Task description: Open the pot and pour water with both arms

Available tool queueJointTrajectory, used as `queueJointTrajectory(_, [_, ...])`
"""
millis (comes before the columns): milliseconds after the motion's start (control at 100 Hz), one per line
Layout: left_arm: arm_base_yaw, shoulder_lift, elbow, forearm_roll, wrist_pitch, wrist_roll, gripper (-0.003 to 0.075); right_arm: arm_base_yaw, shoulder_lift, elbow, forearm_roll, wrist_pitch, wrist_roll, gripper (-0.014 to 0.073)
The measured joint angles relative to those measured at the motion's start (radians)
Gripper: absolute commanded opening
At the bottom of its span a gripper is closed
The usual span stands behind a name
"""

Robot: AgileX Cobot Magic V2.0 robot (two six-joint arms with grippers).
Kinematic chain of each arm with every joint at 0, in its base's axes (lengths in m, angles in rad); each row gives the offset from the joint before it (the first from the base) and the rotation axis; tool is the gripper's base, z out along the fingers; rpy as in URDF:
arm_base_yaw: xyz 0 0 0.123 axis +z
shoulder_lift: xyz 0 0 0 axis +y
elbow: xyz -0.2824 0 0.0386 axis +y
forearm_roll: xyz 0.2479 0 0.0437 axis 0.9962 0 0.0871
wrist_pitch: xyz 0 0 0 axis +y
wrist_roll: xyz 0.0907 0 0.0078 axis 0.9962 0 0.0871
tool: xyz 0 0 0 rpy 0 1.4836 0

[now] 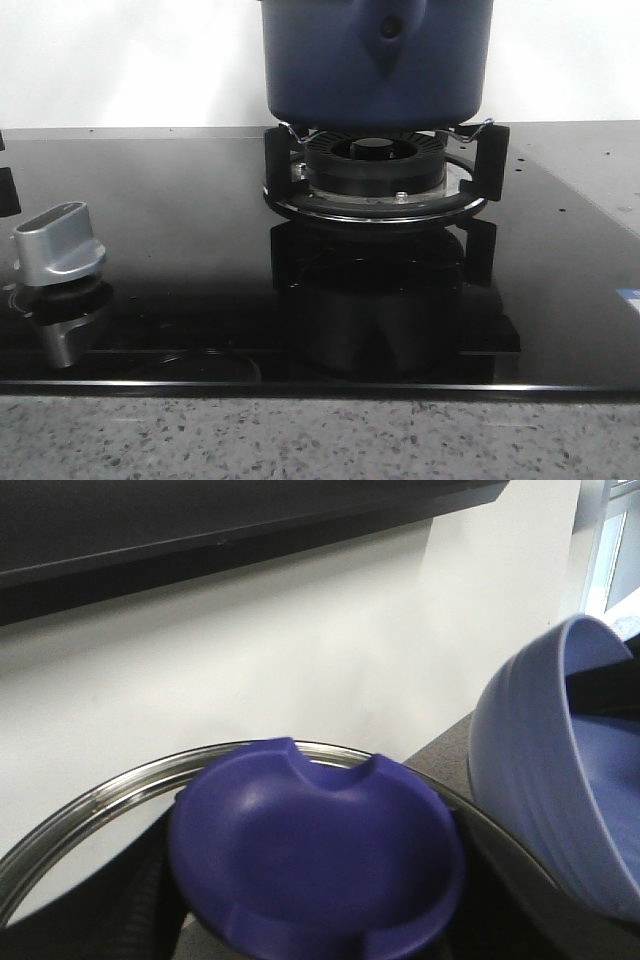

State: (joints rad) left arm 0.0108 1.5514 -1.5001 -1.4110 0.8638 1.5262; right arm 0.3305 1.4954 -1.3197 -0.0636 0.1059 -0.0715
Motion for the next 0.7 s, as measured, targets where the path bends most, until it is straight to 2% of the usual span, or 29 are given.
queueJointTrajectory(140, [0.000, 0.000, 0.000, 0.000, 0.010, 0.000, 0.0323, 0.000, -0.011, 0.103, -0.008, -0.181, -0.002, -0.0046])
queueJointTrajectory(330, [0.000, 0.000, 0.000, 0.000, 0.016, 0.000, 0.0323, 0.000, -0.011, 0.154, -0.010, -0.346, -0.002, -0.0046])
queueJointTrajectory(700, [0.000, 0.000, 0.000, 0.000, 0.019, 0.000, 0.0323, 0.000, -0.012, 0.171, -0.010, -0.465, -0.002, -0.0047])
